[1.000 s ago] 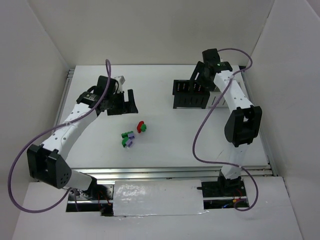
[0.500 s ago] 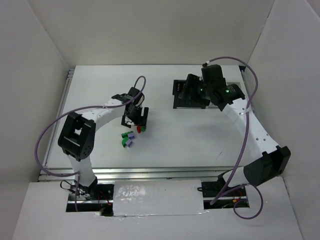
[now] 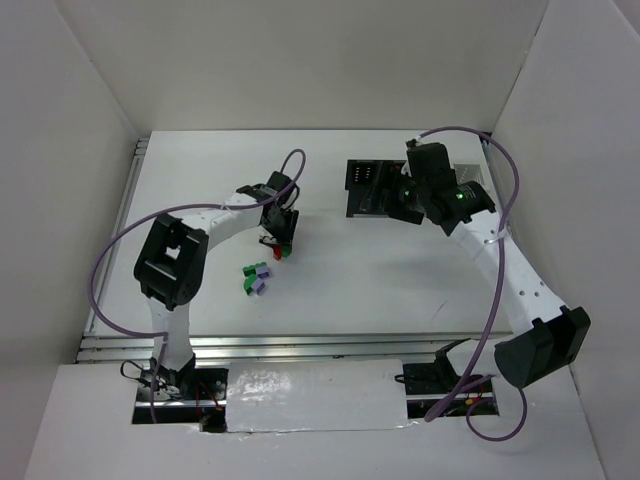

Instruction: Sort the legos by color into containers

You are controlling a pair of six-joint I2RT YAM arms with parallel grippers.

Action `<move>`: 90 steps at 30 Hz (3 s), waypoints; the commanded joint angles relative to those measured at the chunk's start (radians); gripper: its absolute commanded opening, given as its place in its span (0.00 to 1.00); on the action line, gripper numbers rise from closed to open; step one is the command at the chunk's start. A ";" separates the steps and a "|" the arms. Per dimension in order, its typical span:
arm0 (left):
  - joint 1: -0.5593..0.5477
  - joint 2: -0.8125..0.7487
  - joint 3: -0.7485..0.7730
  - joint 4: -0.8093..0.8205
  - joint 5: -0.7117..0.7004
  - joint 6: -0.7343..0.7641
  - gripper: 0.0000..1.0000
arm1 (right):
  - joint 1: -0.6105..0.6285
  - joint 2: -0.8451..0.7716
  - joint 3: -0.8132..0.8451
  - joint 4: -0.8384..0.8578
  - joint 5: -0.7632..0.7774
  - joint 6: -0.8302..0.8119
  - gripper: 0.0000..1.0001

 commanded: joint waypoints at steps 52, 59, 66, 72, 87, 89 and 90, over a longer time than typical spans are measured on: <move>-0.139 -0.639 -0.202 0.458 0.541 0.133 0.00 | 0.157 -0.197 -0.261 0.505 -0.288 0.309 0.66; -0.142 -0.645 -0.196 0.461 0.557 0.124 0.00 | 0.253 -0.142 -0.175 0.381 -0.129 0.240 0.68; -0.142 -0.664 -0.205 0.447 0.517 0.128 0.00 | 0.295 -0.149 -0.137 0.287 0.050 0.197 0.67; -0.144 -0.673 -0.212 0.438 0.501 0.125 0.00 | 0.295 -0.180 -0.150 0.279 0.068 0.180 0.67; -0.147 -0.702 -0.220 0.490 0.558 0.079 0.00 | 0.295 -0.122 -0.223 0.464 -0.260 0.180 0.42; -0.147 -0.711 -0.223 0.494 0.561 0.076 0.00 | 0.293 -0.111 -0.213 0.453 -0.257 0.168 0.44; -0.147 -0.714 -0.228 0.497 0.561 0.073 0.00 | 0.293 -0.109 -0.218 0.472 -0.265 0.166 0.44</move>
